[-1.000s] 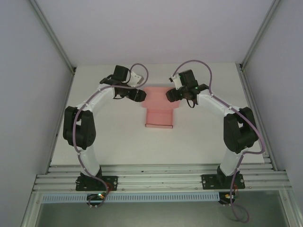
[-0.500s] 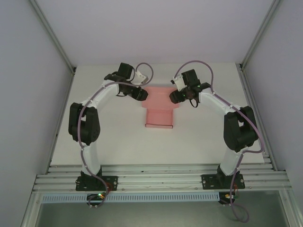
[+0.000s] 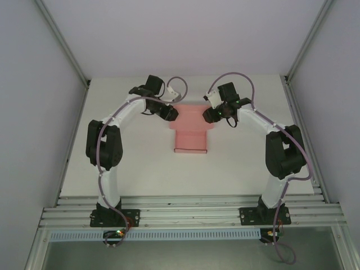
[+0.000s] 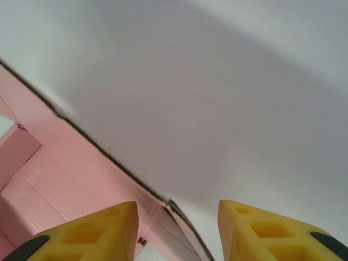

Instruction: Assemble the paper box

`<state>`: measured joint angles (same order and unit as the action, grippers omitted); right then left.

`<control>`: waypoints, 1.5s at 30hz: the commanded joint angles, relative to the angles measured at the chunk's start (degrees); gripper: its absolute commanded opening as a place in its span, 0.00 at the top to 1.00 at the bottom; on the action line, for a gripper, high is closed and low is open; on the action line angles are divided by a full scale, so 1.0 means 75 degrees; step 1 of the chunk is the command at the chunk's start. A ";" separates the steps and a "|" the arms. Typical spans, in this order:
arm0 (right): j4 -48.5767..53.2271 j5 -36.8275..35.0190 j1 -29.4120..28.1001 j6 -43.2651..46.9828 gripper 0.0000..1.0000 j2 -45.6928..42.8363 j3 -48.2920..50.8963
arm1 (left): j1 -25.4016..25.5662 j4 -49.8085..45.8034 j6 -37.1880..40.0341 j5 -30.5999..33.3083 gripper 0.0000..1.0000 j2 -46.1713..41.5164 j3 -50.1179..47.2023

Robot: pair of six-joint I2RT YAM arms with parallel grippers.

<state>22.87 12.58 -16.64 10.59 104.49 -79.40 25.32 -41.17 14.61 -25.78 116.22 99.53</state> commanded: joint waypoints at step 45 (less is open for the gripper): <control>-0.3363 -0.3708 -0.1407 -0.6151 0.93 -0.2140 0.1917 | 0.1406 0.3772 -0.6028 0.4660 1.00 -0.2347 -0.2895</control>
<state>7.33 -11.20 -27.62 -25.12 90.89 -65.58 36.53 -18.00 -22.00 6.09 99.98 80.51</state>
